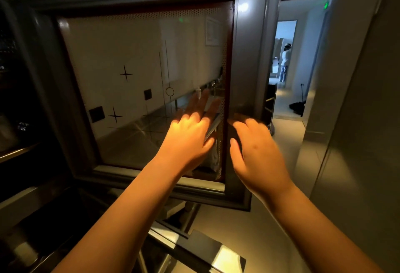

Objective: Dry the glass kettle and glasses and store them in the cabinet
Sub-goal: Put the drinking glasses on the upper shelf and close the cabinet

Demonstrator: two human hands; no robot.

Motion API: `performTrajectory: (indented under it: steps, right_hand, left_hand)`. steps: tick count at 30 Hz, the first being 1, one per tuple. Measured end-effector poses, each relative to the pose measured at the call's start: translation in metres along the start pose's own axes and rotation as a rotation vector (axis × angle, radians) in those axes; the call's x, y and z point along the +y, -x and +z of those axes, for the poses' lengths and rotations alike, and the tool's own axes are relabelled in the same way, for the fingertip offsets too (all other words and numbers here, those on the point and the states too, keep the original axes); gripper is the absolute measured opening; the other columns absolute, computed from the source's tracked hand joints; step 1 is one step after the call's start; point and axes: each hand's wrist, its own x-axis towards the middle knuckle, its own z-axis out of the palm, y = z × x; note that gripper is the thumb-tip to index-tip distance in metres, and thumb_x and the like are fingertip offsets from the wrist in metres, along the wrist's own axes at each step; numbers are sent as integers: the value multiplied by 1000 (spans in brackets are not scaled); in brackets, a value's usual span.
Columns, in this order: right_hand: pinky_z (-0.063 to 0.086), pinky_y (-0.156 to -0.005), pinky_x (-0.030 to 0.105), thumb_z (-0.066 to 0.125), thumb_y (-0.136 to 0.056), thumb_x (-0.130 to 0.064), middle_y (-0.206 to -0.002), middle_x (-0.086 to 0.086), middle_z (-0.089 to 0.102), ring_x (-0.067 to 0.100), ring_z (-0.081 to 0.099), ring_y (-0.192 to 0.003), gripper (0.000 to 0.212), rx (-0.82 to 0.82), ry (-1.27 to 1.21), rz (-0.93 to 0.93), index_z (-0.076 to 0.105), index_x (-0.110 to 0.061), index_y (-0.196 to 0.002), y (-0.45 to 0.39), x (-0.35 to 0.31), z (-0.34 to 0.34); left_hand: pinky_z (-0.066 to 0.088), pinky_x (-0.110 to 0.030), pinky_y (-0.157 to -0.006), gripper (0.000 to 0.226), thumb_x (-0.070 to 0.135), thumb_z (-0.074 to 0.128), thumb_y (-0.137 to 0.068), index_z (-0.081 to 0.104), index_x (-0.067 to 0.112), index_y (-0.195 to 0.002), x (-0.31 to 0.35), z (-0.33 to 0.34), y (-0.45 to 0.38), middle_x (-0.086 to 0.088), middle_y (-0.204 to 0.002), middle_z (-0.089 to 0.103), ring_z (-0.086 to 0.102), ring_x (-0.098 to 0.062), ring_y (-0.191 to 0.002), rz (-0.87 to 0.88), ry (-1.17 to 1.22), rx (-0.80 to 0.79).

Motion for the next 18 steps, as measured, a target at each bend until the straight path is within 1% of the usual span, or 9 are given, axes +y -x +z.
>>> performTrajectory:
  steps: [1,2,5,7,11,13,16,17,18]
  right_hand:
    - [40,-80,21,55,-91,-13,-108,8,61,21,57,-99,29,23,-2,0,58,-6,-118,0,3,-4]
    - [39,-82,20,53,-90,-13,-108,8,61,21,56,-100,29,51,-10,1,59,-6,-118,0,6,-9]
    - [36,-88,14,51,-91,-10,-108,8,61,17,55,-101,27,144,-60,14,61,-7,-115,2,18,-22]
    - [37,-87,13,53,-91,-6,-108,8,60,17,55,-102,25,176,-102,56,60,-7,-115,3,26,-28]
    - [41,-80,18,56,-89,-5,-105,9,57,18,55,-97,24,141,-64,114,58,-6,-114,5,36,-33]
    - [44,-74,20,54,-90,-7,-100,7,56,18,55,-91,20,61,-53,130,57,-8,-110,6,41,-34]
    - [48,-67,26,51,-92,-11,-93,5,58,19,56,-82,15,-47,-59,172,57,-10,-106,11,46,-32]
    - [47,-64,24,51,-93,-12,-91,4,59,18,56,-79,14,-70,-59,177,57,-11,-106,13,47,-31]
    - [44,-60,18,51,-93,-13,-89,2,58,15,55,-76,14,-87,-57,174,57,-11,-106,15,48,-29]
  left_hand:
    - [38,-38,-101,60,46,48,-93,30,21,-144,5,-5,-1,-7,-146,35,39,-23,-131,8,-12,18]
    - [36,-39,-102,59,45,50,-93,31,21,-143,10,-9,-2,-6,-144,38,39,-23,-129,27,-17,40]
    - [21,-43,-112,71,38,53,-93,15,21,-151,26,-19,-2,-6,-154,24,23,-26,-141,114,17,125]
    - [10,-41,-112,75,33,53,-93,6,24,-152,39,-26,-2,-6,-158,14,13,-26,-144,172,37,178]
    - [6,-41,-112,66,28,44,-96,8,22,-152,61,-32,-6,-7,-159,9,8,-28,-145,256,-35,198]
    - [3,-42,-112,62,25,46,-97,15,21,-151,66,-29,-9,-8,-159,12,7,-28,-146,284,-103,181]
    - [9,-45,-109,58,19,61,-88,40,15,-142,70,-27,-13,-13,-151,33,21,-33,-142,357,-176,163]
    - [11,-47,-108,57,17,66,-84,46,15,-138,71,-28,-13,-14,-148,39,24,-34,-141,368,-198,161]
    - [9,-49,-107,57,17,67,-82,49,16,-136,71,-27,-14,-14,-147,39,19,-33,-141,371,-224,164]
